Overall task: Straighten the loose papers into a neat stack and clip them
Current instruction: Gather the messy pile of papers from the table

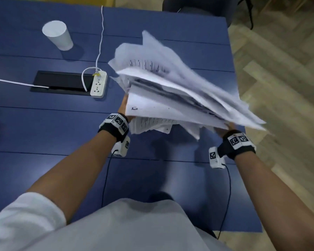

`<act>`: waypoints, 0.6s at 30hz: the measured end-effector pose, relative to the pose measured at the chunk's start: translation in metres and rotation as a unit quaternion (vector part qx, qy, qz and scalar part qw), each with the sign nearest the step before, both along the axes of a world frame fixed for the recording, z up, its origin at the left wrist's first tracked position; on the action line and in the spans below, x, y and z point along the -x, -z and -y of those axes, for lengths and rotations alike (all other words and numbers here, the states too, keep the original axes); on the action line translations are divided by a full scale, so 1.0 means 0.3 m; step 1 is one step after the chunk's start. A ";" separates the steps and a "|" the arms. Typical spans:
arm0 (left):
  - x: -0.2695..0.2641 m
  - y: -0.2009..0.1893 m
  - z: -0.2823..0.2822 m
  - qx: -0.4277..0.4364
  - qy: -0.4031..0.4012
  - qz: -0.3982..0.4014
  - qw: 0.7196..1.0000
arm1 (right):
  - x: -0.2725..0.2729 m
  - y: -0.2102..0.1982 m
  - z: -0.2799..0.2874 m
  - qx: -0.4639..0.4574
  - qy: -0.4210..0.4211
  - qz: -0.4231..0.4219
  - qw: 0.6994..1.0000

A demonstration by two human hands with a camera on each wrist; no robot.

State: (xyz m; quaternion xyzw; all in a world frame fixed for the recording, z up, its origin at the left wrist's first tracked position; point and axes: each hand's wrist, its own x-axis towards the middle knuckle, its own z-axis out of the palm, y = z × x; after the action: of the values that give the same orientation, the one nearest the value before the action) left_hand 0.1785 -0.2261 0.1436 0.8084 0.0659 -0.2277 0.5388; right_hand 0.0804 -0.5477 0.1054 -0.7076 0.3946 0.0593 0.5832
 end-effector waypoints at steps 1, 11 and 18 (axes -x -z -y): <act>-0.004 -0.020 0.015 -0.002 -0.011 0.005 1.000 | -0.005 -0.014 -0.006 0.022 -0.030 0.029 0.999; -0.003 0.001 0.002 0.124 -0.013 0.039 0.991 | -0.042 -0.140 -0.079 -0.137 -0.075 0.155 0.975; 0.089 0.234 -0.077 0.138 -0.017 -0.134 0.981 | 0.046 0.083 -0.076 -0.189 -0.079 -0.008 0.979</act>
State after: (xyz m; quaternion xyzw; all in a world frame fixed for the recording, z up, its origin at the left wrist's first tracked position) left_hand 0.1517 -0.2028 0.0733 0.6875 0.1193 -0.3317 0.6350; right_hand 0.0665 -0.5248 0.0804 -0.6132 0.3240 0.1840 0.6965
